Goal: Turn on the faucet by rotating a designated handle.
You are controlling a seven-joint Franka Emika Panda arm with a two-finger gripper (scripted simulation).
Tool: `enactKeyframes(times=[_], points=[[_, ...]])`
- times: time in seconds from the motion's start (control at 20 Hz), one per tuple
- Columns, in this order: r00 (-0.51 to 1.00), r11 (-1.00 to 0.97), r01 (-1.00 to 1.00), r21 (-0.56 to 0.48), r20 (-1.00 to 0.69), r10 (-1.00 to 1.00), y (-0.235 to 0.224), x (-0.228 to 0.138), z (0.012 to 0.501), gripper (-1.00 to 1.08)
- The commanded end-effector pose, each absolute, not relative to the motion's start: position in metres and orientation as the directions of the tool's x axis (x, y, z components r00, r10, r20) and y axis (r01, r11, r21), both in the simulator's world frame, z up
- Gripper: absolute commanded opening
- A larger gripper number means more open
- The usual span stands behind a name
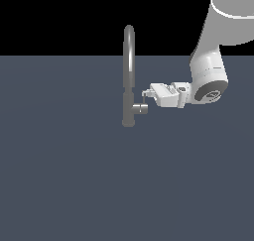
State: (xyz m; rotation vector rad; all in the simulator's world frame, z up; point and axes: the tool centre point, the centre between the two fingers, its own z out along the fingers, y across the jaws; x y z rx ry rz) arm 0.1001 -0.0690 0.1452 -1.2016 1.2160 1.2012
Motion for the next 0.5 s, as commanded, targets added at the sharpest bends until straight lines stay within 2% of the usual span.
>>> enactKeyframes(times=[0.0,0.45], points=[[0.0,0.008,-1.0,0.0,-1.0,0.0,-0.069,0.097,0.148,-1.0],[-0.001,0.01,-1.0,0.001,-1.0,-0.001,-0.069,0.081,0.145,-1.0]])
